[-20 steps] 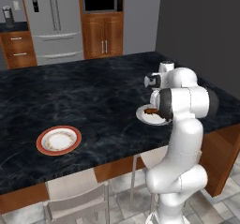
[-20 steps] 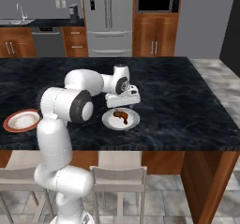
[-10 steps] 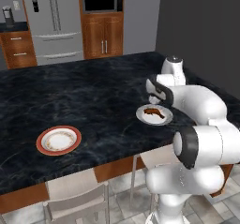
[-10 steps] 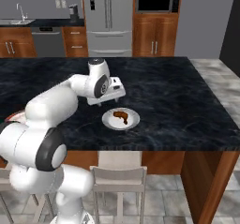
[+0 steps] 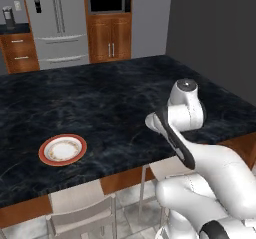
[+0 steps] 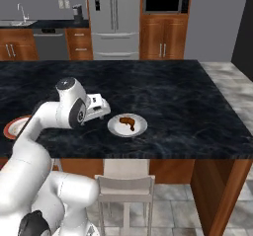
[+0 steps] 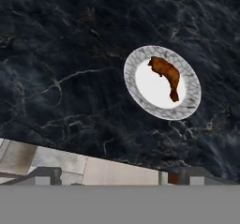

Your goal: Take the chicken drumsticks from the pan and place one on each plate on the dining counter.

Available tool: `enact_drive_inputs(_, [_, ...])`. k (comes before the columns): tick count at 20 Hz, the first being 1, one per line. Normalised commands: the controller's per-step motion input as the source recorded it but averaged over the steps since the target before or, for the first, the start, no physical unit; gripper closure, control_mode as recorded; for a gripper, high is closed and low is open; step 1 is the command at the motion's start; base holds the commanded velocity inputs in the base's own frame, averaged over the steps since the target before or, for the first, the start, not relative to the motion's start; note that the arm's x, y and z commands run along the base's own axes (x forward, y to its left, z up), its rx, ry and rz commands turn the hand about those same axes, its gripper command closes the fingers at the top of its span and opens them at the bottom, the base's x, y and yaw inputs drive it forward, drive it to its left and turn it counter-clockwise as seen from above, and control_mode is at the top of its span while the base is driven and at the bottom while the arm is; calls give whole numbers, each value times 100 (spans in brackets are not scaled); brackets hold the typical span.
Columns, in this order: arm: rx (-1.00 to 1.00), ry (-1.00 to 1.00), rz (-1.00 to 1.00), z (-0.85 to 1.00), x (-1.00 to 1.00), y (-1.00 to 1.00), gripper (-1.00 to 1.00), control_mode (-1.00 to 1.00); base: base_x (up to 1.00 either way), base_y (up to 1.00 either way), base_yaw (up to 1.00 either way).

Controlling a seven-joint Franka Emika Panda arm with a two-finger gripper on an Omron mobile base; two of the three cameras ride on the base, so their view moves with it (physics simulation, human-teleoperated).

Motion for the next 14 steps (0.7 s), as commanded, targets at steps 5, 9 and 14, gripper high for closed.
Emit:
enact_drive_inputs(5, [1, 1, 0, 0, -83, -2, -100, -100, 0, 0, 0])
enact_drive_inputs(9, [0, -1, 0, -19, -20, -5, -100, -100, 0, 0, 0])
enact_drive_inputs(14, [0, 0, 0, -24, -1, 0, -100, -100, 0, 0, 0])
